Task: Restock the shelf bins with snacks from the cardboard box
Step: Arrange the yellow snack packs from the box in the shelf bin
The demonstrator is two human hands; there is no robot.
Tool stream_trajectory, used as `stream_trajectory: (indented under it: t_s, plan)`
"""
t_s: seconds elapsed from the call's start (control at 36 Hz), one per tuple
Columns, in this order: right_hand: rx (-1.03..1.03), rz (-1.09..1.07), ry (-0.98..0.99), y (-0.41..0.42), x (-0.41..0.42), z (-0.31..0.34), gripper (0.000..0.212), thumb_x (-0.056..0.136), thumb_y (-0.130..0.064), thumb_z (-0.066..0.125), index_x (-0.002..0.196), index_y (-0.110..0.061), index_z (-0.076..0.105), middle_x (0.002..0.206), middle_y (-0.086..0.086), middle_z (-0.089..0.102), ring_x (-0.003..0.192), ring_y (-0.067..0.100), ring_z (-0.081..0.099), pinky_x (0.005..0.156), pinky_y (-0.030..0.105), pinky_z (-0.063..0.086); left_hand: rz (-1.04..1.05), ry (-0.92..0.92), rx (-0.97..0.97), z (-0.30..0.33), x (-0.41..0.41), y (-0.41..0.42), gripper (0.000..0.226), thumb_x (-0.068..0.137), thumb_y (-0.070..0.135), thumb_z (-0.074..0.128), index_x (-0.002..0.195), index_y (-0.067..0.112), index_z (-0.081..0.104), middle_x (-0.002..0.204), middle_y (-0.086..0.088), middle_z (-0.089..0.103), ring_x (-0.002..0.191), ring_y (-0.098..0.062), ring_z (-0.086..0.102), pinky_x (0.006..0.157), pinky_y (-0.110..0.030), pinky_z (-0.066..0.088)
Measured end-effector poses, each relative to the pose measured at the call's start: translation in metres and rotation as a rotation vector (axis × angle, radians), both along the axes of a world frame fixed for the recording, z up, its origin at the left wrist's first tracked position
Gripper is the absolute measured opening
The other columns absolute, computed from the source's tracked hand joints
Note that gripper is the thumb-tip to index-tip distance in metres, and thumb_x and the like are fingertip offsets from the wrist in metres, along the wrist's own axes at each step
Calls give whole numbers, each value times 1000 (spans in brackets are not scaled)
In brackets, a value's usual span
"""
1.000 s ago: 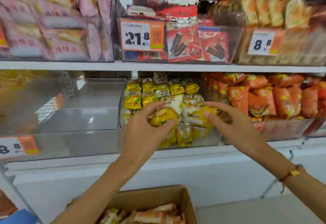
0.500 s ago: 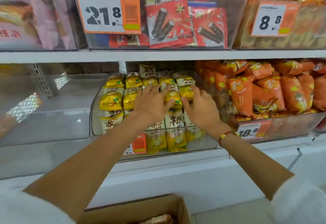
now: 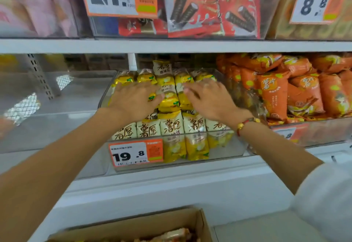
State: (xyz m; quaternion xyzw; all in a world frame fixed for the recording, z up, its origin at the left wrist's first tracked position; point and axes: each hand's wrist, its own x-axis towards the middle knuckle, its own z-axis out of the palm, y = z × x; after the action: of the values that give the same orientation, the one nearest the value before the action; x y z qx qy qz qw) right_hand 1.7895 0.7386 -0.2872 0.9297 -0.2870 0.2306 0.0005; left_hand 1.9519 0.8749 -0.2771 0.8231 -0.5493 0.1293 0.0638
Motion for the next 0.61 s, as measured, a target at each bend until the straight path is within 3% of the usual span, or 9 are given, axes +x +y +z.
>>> stream_trajectory:
  t_s: [0.14,0.25,0.33,0.47,0.5,0.53,0.56,0.58,0.61]
  plan:
    - [2,-12,142,1,4,-4,48,103,-44,21,149,-33,30,155,-2,31,145,24,19,115,48,11,9,-11,-41,-15,-3,0,57,96,61,17,145,36,35,155,4,32,136,-30,37,112,-56,20]
    - [-121,-27,72,3,12,1,49,100,-44,21,144,-29,41,145,7,46,136,29,36,111,48,20,-70,-9,-103,-11,3,3,59,98,59,16,143,30,40,152,-2,37,136,-30,38,110,-50,22]
    - [-225,14,21,5,34,7,51,100,-41,22,146,-26,39,147,5,43,137,27,35,112,47,20,-82,-54,-222,-14,13,8,66,97,58,10,142,22,42,148,-6,43,135,-30,39,110,-47,27]
    - [104,-22,38,5,97,33,44,104,-31,22,146,-21,34,144,18,44,130,32,43,107,42,29,-61,-102,-291,-23,13,14,63,95,46,13,132,14,53,127,-17,59,119,-36,51,97,-44,38]
    - [173,-12,87,3,104,36,40,104,-28,22,137,-19,43,138,21,47,124,29,47,107,42,30,-56,-97,-290,-22,11,15,65,94,46,12,132,15,54,125,-17,60,118,-36,51,96,-43,38]
    - [249,4,126,0,108,38,34,104,-24,22,116,-19,54,126,25,51,110,24,52,108,42,29,-53,-88,-283,-21,10,14,66,92,46,11,131,15,54,124,-17,60,118,-36,51,96,-43,38]
    - [321,14,151,1,109,41,33,104,-21,23,92,-26,53,115,24,54,98,17,49,109,43,29,-57,-72,-278,-20,11,13,67,91,47,11,131,15,55,125,-17,60,119,-35,51,97,-43,38]
    - [366,22,171,2,110,46,35,104,-21,22,84,-33,48,116,18,54,97,14,45,112,41,28,-65,-52,-277,-19,13,13,67,91,47,11,130,15,55,125,-16,60,119,-35,51,98,-44,37]
    - [370,42,163,3,109,50,36,105,-23,21,96,-33,54,127,13,51,108,15,44,114,38,25,-74,-33,-280,-17,14,13,67,91,46,11,130,14,55,126,-15,60,119,-35,51,99,-44,37]
